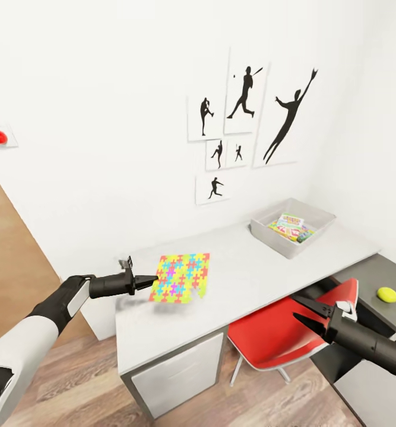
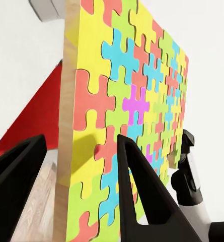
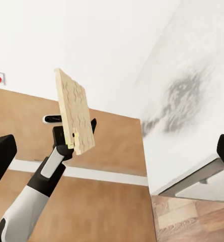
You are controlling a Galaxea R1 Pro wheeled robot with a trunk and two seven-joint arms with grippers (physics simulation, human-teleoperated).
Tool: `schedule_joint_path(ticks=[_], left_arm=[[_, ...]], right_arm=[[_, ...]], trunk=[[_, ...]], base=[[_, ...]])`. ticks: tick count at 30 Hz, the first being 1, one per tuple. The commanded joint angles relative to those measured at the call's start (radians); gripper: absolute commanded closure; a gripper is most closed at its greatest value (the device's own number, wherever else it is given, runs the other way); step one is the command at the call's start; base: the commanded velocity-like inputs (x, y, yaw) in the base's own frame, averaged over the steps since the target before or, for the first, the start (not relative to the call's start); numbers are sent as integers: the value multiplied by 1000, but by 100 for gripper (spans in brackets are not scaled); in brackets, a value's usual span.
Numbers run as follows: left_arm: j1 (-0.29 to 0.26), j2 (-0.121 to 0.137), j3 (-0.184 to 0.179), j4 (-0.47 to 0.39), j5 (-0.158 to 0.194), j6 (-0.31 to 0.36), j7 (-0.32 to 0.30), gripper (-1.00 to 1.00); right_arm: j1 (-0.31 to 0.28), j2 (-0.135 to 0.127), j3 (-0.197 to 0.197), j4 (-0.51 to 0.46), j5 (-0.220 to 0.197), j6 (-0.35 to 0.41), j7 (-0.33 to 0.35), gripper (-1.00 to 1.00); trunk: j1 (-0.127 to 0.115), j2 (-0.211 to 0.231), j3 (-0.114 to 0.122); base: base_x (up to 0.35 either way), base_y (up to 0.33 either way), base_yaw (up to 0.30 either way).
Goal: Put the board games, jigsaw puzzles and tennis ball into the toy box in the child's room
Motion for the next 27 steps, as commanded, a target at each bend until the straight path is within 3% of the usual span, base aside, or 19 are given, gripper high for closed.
schedule_joint_path(ticks=[1,11,27], left_arm=[[-1,1,-5,0,6,9,-2,100],[-1,1,-6,0,6,8,-1,100],[-1,2,-5,1,6,2,-2,100]], right_arm=[[-1,0,0,0,11,4,10,-100],[-1,0,2,0,11,4,10,-100],[-1,0,0,0,11,4,10,-100]], trunk=[[1,-2,-1],[1,-2,1],[1,-2,4]], base=[[-3,-7,-175],[0,-13,-51],[181,-206,-217]])
